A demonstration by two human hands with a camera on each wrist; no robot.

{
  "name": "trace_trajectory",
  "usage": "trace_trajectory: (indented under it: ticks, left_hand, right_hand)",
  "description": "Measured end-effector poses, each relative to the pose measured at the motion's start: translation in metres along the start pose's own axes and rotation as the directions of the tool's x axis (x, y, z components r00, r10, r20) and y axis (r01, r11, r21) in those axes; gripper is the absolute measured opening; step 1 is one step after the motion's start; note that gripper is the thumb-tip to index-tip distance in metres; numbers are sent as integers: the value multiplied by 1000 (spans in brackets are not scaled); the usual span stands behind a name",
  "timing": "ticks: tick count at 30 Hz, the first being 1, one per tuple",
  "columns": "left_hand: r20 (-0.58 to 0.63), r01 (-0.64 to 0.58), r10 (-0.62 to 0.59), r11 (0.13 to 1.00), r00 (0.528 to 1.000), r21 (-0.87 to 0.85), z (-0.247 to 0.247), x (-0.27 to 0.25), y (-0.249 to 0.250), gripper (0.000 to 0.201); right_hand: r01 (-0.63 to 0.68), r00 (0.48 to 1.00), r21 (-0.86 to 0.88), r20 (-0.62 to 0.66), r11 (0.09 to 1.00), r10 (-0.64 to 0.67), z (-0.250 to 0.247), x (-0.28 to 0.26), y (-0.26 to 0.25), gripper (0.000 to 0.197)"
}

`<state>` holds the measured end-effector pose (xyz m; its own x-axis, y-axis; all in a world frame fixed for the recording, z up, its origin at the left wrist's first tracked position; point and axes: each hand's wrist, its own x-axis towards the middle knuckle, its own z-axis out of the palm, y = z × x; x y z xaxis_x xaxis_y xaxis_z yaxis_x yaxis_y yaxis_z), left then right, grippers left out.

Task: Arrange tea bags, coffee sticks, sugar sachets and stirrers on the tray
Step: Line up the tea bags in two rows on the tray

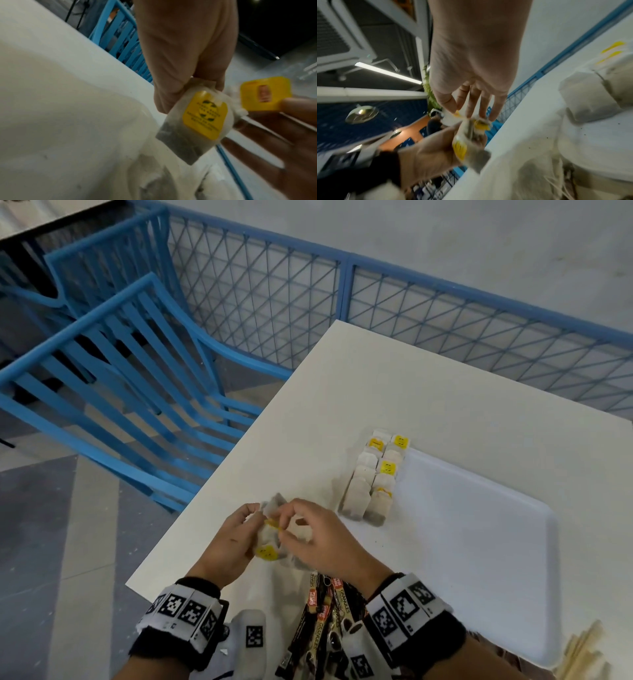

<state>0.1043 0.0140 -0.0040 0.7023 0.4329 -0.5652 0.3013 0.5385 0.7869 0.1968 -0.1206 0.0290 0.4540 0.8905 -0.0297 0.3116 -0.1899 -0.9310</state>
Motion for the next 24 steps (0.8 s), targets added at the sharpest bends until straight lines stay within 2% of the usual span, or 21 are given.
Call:
trace_trajectory:
  ticks: [3,5,7,9,14,17,20,22,24]
  left_hand:
    - [14,7,-6,997,1000,-78,3,0,0,16]
    - [85,21,-11,994,996,-111,7,-1,1,22]
    - [166,51,-37,996,985,-79,14,-4,5,28]
    - [193,62,-52,997,980,-46,21,-8,7,34]
    - [150,81,-64,991,987,-107,26,-11,9,51]
    - [220,106,-90,992,971,-63,26,-13,12,54]
    - [296,71,-34,991,955,-116,27,-14,12,62]
    - [294,61,-5,981,956,-183,29,-14,12,61]
    - [255,51,12,970,967,-237,30,-12,10,60]
  right_hand:
    - [135,991,-193,37,972,-130,6,0,5,25]
    - [175,984,-333,87,926,-155,10,1,11,47]
    - [194,981,-435,84,879,-175,12,3,15,54]
    - [155,988,-430,51,890,-148,9,4,17,50]
    - [84,996,-332,35,939,-77,-2,7,15,37]
    - [45,997,-205,-49,978,-56,-5,8,9,28]
    - [29,990,-111,-132,993,-44,-4,12,6,24]
    - [54,990,-169,-123,984,-75,-3,14,7,27]
    - [69,994,-266,-61,962,-88,-6,15,10,40]
